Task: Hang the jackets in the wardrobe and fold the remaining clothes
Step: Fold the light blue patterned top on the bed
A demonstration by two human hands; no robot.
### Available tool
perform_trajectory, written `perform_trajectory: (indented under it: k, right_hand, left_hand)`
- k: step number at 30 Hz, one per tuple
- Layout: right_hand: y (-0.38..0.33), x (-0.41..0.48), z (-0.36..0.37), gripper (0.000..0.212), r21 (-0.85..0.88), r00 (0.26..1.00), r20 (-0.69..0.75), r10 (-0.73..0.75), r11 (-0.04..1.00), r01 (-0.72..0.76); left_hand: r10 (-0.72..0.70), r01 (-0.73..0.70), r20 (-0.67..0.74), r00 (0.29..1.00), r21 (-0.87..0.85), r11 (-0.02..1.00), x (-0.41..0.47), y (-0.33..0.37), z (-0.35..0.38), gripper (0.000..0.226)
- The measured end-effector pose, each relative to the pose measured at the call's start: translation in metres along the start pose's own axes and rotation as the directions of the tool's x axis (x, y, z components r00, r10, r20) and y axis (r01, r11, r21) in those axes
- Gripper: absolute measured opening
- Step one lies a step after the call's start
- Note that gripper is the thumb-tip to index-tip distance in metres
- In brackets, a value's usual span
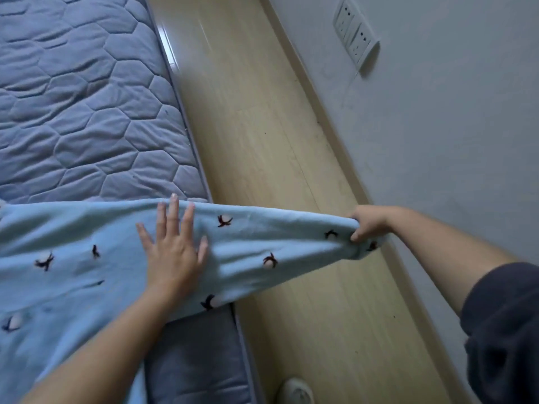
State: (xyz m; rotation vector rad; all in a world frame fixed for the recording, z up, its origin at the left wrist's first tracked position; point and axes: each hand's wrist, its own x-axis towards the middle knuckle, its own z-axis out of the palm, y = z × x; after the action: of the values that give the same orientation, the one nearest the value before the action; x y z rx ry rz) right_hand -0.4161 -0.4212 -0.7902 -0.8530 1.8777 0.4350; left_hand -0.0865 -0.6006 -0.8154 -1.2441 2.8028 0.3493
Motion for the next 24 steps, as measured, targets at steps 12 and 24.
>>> perform_trajectory:
  k: [12,24]
  right_hand:
    - [0.044,-0.062,0.022,0.017,0.968,0.973,-0.196,0.119,0.179,0.173]
    - [-0.163,-0.232,-0.005,0.017,0.789,0.873,-0.458,-0.168,0.374,0.487]
  left_hand:
    - [-0.038,0.026,0.188,0.981,0.066,0.997,-0.044,0.002,0.012,0.067]
    - [0.069,0.639,0.651,0.756,-0.757,0.137,-0.085,0.015,-0.183,0.017]
